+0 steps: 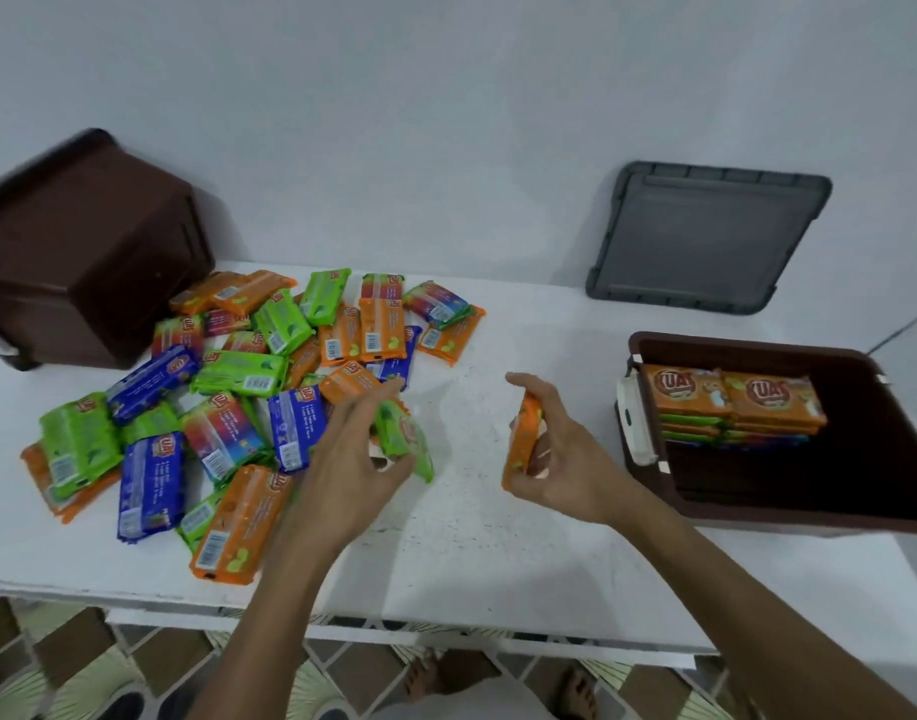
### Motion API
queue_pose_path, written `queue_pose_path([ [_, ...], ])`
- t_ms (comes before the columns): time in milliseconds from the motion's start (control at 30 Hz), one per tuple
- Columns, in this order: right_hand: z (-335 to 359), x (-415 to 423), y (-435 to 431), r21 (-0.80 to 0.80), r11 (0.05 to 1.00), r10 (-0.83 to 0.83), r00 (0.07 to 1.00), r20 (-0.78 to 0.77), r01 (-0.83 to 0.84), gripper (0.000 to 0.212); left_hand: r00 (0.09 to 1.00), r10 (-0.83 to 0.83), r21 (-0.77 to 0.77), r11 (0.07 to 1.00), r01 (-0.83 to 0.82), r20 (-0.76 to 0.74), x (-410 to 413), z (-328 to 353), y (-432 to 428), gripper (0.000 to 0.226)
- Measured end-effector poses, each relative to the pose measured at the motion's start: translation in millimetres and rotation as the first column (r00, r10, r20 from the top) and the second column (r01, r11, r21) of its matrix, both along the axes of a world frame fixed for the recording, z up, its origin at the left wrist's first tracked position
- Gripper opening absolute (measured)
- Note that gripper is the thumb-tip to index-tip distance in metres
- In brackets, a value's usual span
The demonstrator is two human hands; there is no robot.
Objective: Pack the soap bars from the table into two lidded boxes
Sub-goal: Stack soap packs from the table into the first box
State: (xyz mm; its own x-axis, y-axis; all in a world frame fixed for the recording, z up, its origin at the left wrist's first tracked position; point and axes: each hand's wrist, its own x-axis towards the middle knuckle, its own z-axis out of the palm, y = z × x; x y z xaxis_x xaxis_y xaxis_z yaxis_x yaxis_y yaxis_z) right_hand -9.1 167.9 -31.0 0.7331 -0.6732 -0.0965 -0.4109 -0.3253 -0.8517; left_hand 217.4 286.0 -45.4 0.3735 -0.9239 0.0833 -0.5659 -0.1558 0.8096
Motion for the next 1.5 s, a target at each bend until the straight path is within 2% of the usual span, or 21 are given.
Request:
queue_pose_path([
  [100,17.9,-21.7,-2.7,0.145,0.988,-0.088,0.96,0.264,0.05,0.065,0.995,-0.012,-0.068,0.998,0.006,-0.095,-16.9,11.9,-15.0,0.071],
  [167,30.5,-37.1,-6.8,0.3,0.949,-0.224,0.88,0.419,0.099,0.045,0.988,-0.015,-0.107,0.994,-0.001,-0.153,-30.7,19.8,-24.9,0.07],
  [233,42.7,-52.9,-11.0,0.425,0.897,-0.347,0.794,0.499,0.125,0.029,0.971,-0.029,-0.15,0.989,-0.007,-0.235,-45.6,25.9,-34.6,0.07],
  [267,47.4,-60.7,-12.8,0.427,0.893,-0.367,0.776,0.512,0.14,0.024,0.963,-0.043,-0.171,0.985,-0.004,-0.268,-53.3,28.5,-39.4,0.07],
  [400,53.0,-89.3,-20.2,0.179,0.933,-0.358,0.83,0.428,0.311,0.04,0.93,-0.103,-0.223,0.975,0.023,-0.353,-84.6,35.7,-58.3,0.069],
  [467,48.8,-106.5,-25.8,0.105,0.916,-0.395,0.826,0.403,0.387,0.035,0.926,-0.111,-0.231,0.973,0.027,-0.361,-96.9,36.3,-65.7,0.069],
  [567,38.3,-136.8,-37.1,0.078,0.91,-0.405,0.834,0.375,0.407,0.011,0.923,-0.11,-0.25,0.968,0.016,-0.368,-113.3,40.1,-73.2,0.068],
  [700,34.4,-171.8,-51.9,0.032,0.897,-0.429,0.852,0.301,0.441,0.02,0.894,-0.122,-0.274,0.962,0.0,-0.43,-135.9,45.9,-82.3,0.067],
  [933,37.8,-220.2,-77.3,0.08,0.866,-0.493,0.82,0.291,0.493,0.021,0.834,-0.11,-0.252,0.967,-0.036,-0.54,-180.0,44.4,-103.4,0.065],
  [1133,35.6,-242.7,-88.8,0.145,0.881,-0.471,0.857,0.208,0.45,0.024,0.794,-0.072,-0.195,0.979,-0.06,-0.603,-197.6,30.3,-115.1,0.063],
  [1367,27.5,-261.0,-107.8,0.269,0.932,-0.257,0.966,0.017,0.243,0.028,0.792,-0.047,-0.126,0.991,-0.038,-0.608,-207.5,14.9,-121.8,0.061],
  [1500,19.8,-248.6,-113.3,0.312,0.939,-0.117,0.988,-0.098,0.142,0.026,0.803,-0.031,-0.105,0.994,-0.04,-0.596,-209.4,10.0,-122.9,0.061],
])
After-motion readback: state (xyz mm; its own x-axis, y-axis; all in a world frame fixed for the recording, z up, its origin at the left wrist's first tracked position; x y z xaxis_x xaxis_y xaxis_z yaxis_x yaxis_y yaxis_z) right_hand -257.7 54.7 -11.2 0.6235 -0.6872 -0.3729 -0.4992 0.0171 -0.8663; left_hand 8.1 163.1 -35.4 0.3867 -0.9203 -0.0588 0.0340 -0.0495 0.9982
